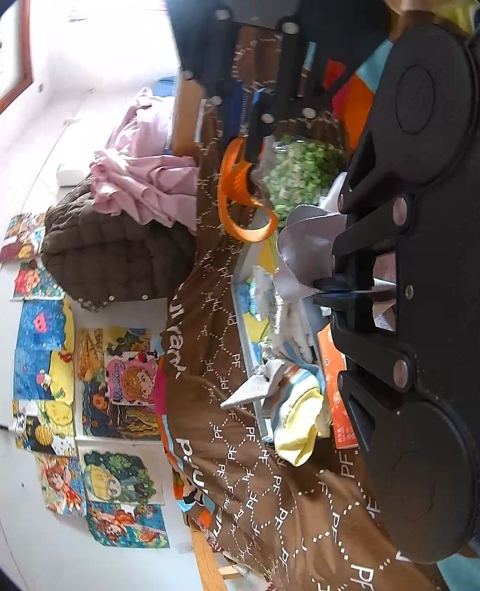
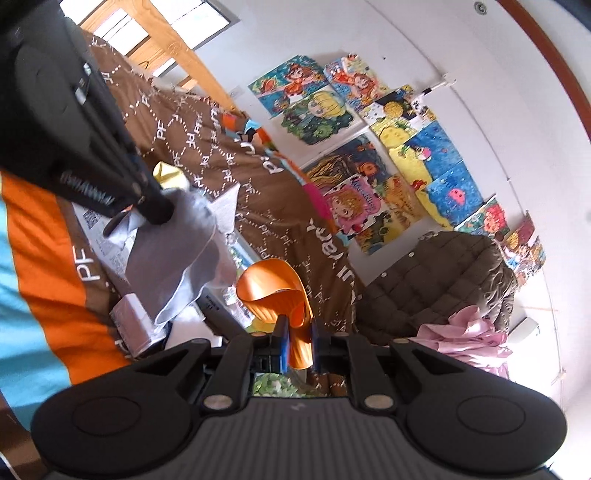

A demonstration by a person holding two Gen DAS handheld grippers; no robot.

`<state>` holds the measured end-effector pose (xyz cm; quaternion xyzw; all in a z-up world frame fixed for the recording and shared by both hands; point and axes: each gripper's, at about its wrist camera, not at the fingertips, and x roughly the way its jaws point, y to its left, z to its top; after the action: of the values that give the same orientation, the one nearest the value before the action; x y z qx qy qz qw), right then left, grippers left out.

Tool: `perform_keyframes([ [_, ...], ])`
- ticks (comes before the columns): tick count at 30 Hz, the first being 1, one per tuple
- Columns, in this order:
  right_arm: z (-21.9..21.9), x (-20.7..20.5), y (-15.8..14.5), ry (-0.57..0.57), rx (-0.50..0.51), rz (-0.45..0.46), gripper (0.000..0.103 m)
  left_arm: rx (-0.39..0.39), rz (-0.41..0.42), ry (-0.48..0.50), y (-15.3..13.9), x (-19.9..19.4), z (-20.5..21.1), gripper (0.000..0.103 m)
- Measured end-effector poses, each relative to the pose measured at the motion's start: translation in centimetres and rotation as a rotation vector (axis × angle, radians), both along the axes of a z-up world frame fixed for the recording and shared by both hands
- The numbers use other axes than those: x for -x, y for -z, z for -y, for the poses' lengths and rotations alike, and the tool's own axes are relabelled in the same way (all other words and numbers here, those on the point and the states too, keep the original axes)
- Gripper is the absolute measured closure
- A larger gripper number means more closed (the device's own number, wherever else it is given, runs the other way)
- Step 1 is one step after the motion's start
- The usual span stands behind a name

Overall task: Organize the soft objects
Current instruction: 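Lift the white cloth and orange band and carry them over the tray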

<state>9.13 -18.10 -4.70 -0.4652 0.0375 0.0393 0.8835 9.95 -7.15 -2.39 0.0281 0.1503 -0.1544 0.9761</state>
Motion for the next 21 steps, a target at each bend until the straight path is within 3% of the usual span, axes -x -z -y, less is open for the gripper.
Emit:
perform_keyframes([
  [5, 0.3, 0.2, -0.6, -0.008, -0.043, 0.019, 0.090, 0.008, 0.025, 0.001, -1.5, 0.3, -0.4, 0.103],
  [9, 0.5, -0.1, -1.4, -0.009, -0.096, 0.028, 0.090, 0.039, -0.008, -0.004, -2.7, -0.7, -0.9, 0.103],
  [15, 0.8, -1.9, -2.7, -0.009, -0.183, 0.047, 0.090, 0.098, -0.049, -0.040, -4.8, -4.3, -2.6, 0.103],
  [21, 0.4, -6.3, -4.1, 0.006, -0.316, 0.041, 0.090, 0.090, -0.030, -0.047, -6.0, -9.3, -4.1, 0.103],
])
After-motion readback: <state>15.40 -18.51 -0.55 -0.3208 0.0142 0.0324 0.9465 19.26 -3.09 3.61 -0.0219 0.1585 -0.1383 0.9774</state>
